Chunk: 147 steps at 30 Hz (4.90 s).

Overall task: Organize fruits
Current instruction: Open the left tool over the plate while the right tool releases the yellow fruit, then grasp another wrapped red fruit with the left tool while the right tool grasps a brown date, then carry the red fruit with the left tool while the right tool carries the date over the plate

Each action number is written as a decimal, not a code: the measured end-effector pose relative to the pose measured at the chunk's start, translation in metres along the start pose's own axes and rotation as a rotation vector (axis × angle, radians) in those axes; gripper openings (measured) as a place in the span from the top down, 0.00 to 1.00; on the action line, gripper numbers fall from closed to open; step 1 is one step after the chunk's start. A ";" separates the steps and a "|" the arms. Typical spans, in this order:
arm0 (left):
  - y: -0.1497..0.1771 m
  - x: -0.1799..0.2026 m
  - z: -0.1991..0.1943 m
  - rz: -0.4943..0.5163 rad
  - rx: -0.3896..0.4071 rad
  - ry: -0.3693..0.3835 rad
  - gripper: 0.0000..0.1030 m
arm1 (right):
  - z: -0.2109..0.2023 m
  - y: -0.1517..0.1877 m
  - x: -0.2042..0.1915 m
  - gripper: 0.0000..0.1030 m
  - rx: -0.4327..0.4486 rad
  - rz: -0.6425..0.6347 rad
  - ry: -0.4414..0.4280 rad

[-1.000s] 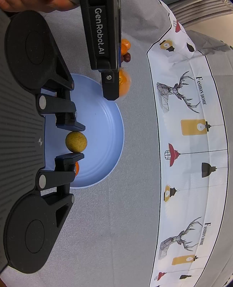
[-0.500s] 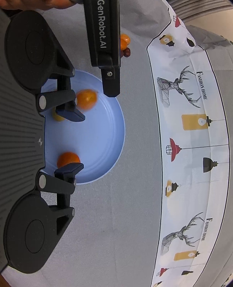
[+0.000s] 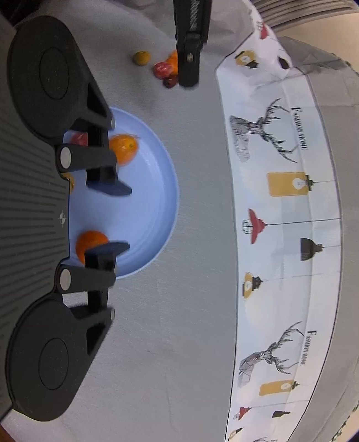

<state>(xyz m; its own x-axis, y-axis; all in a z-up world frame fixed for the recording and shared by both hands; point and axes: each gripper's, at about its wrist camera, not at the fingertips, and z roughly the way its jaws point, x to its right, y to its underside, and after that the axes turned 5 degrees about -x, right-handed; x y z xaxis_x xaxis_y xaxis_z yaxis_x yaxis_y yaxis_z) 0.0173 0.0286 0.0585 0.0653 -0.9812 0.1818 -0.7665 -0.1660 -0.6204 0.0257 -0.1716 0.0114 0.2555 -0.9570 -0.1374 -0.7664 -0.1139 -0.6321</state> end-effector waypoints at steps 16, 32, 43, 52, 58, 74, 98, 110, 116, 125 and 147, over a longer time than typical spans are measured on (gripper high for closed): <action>-0.024 -0.157 0.038 -0.411 -0.217 -0.051 0.80 | -0.005 -0.009 -0.023 0.82 0.043 0.005 -0.146; -0.027 -0.149 0.079 -0.414 -0.267 -0.123 0.59 | 0.014 -0.011 -0.067 0.82 0.003 -0.051 -0.248; -0.023 -0.162 0.056 -0.399 -0.264 -0.132 0.75 | 0.025 -0.016 -0.093 0.82 -0.003 -0.080 -0.273; -0.005 -0.196 0.046 -0.533 -0.334 -0.190 0.75 | 0.056 -0.032 -0.125 0.82 -0.016 -0.109 -0.312; -0.009 -0.193 0.047 -0.517 -0.338 -0.210 0.75 | 0.088 -0.043 -0.157 0.76 -0.039 -0.172 -0.336; -0.011 -0.194 0.055 -0.548 -0.341 -0.243 0.66 | 0.160 -0.061 -0.199 0.58 -0.073 -0.329 -0.302; -0.012 -0.192 0.058 -0.524 -0.354 -0.241 0.69 | 0.106 -0.063 -0.179 0.74 -0.038 -0.293 -0.255; -0.010 -0.171 0.033 -0.414 -0.283 -0.224 0.69 | -0.019 -0.048 -0.082 0.74 0.092 -0.200 -0.227; -0.009 -0.154 0.020 -0.333 -0.241 -0.240 0.69 | -0.030 -0.029 -0.038 0.74 0.073 -0.096 -0.158; -0.015 -0.093 -0.018 -0.261 -0.135 -0.176 0.69 | -0.039 -0.018 0.013 0.74 0.083 -0.049 -0.091; 0.015 0.015 0.014 0.064 -0.079 0.088 0.70 | -0.014 -0.022 0.023 0.74 0.053 -0.041 -0.063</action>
<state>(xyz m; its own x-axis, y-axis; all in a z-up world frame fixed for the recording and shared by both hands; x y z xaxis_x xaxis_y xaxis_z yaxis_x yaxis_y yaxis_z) 0.0162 0.0098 0.0411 -0.0388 -0.9765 0.2120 -0.8157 -0.0916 -0.5711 0.0403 -0.1946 0.0333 0.3238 -0.9330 -0.1573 -0.7229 -0.1366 -0.6773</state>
